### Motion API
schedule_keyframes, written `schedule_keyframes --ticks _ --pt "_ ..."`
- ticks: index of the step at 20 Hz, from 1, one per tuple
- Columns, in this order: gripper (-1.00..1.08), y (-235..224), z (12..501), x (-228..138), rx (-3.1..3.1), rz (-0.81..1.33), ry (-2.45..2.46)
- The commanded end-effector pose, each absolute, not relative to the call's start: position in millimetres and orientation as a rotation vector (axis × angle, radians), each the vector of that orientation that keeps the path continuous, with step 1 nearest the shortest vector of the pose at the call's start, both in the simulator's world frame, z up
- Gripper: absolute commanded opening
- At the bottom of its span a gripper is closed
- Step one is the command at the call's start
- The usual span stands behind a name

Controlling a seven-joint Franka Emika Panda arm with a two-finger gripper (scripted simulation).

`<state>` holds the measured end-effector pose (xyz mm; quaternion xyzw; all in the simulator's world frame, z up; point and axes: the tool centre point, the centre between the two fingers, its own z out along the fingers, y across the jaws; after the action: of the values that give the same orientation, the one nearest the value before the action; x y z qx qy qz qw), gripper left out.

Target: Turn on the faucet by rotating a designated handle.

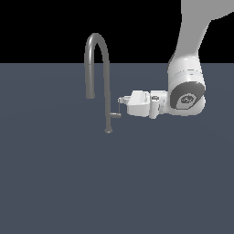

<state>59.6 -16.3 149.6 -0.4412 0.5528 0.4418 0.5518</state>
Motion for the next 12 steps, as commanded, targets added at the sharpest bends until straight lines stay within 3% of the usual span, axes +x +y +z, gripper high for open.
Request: schedule_keyframes --ticks 1,12 --pt "-1.0 -14.9 151.9 53.8 -1.044 1.045 1.307" --pt "-1.0 -9.9 155.7 31.3 -1.043 1.042 1.309"
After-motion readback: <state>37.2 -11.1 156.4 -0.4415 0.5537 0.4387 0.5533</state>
